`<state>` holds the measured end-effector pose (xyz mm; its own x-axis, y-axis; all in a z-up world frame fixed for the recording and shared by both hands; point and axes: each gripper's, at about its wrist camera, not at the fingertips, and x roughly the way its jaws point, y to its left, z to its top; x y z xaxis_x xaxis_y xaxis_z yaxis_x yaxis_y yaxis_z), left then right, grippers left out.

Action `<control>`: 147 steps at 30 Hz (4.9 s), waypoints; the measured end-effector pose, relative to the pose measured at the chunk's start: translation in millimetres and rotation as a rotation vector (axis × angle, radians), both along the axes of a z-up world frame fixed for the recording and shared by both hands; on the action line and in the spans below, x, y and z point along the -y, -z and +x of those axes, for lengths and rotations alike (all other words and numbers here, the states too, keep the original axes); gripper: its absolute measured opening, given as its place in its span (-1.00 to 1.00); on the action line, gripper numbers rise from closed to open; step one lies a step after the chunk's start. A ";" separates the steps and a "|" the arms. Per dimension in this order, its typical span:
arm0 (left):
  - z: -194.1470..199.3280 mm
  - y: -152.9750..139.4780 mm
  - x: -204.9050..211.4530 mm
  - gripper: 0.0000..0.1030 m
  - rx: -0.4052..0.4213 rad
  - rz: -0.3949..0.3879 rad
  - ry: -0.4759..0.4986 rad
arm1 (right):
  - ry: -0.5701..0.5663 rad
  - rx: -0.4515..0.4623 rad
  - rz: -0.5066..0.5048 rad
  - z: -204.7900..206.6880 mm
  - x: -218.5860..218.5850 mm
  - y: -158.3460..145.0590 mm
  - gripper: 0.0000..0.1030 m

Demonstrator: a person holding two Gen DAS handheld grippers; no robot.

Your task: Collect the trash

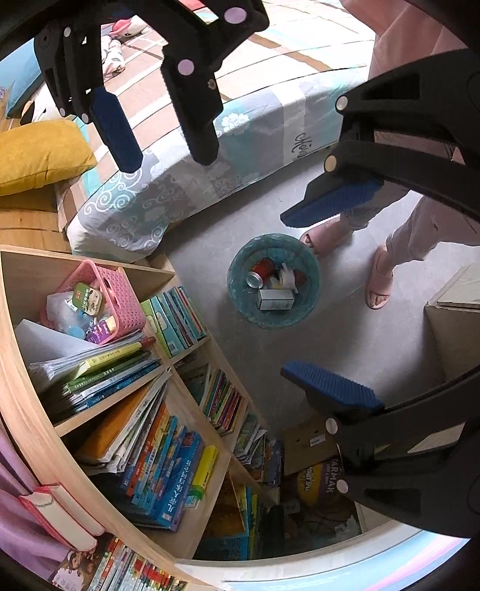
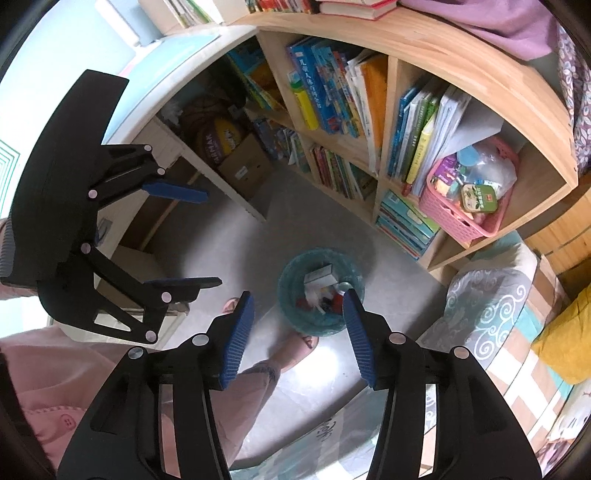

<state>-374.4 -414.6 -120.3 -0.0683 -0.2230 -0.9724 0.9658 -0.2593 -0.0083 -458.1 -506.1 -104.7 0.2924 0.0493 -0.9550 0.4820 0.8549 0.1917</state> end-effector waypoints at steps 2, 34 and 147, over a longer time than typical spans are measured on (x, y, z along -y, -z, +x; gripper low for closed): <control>-0.5 0.0 0.8 0.41 -0.001 0.000 0.004 | 0.002 -0.003 -0.001 -0.7 0.9 0.3 -0.01; 0.6 0.0 -6.6 0.73 0.002 -0.003 -0.019 | 0.033 0.001 0.011 -4.6 -3.1 -1.7 0.73; 326.9 -86.6 -420.3 0.87 0.199 -0.164 -1.712 | -1.071 0.237 0.023 461.6 -332.5 -80.6 0.76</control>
<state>-47.5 5.7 -33.7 0.4409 0.0019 -0.8975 0.1072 0.9927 0.0547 3.5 -173.7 -24.1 0.2640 0.4042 -0.8757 -0.5593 0.8039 0.2025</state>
